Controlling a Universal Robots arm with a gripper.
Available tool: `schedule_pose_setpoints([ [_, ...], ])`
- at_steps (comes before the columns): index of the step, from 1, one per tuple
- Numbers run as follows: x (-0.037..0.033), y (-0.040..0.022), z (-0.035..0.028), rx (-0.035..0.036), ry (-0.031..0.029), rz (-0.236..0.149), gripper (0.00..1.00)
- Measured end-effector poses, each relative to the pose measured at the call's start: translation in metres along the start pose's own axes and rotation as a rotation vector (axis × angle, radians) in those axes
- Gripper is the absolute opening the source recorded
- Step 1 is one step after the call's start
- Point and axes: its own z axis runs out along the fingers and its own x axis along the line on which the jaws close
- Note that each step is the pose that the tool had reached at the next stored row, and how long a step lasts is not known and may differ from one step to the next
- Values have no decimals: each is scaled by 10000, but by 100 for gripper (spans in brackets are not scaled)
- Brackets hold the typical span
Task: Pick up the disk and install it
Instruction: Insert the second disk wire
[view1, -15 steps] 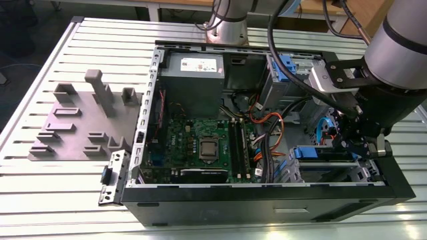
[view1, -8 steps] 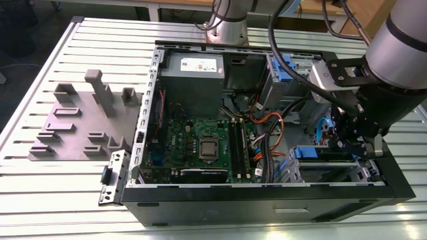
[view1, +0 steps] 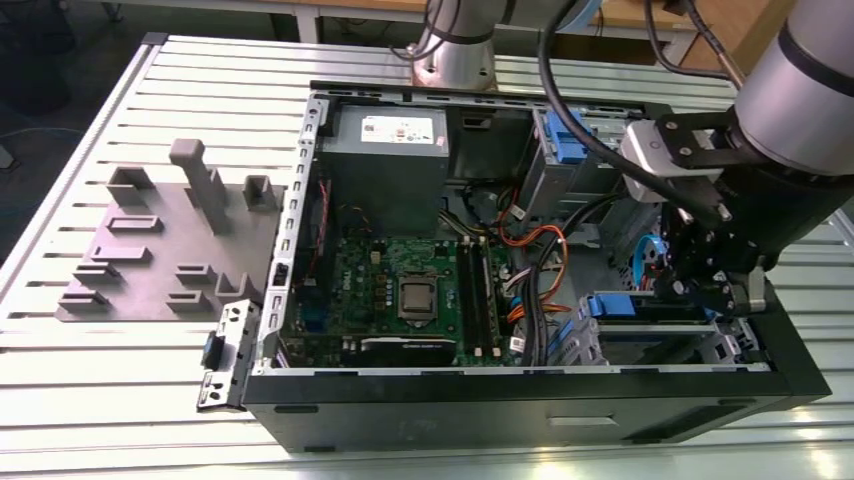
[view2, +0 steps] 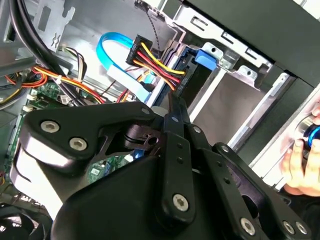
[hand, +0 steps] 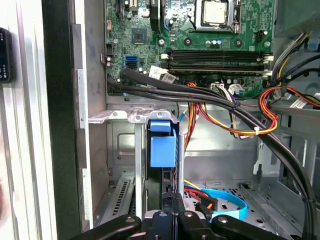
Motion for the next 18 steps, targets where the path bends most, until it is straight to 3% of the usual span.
schedule_pose_setpoints([
  [5, -4, -17, -136, -2, -1, 0, 11],
  [7, -5, -19, -143, -38, -6, 0, 11],
  [11, -7, -20, -149, -226, -18, 7, 11],
  [18, -70, -22, -177, -249, -23, 8, 11],
])
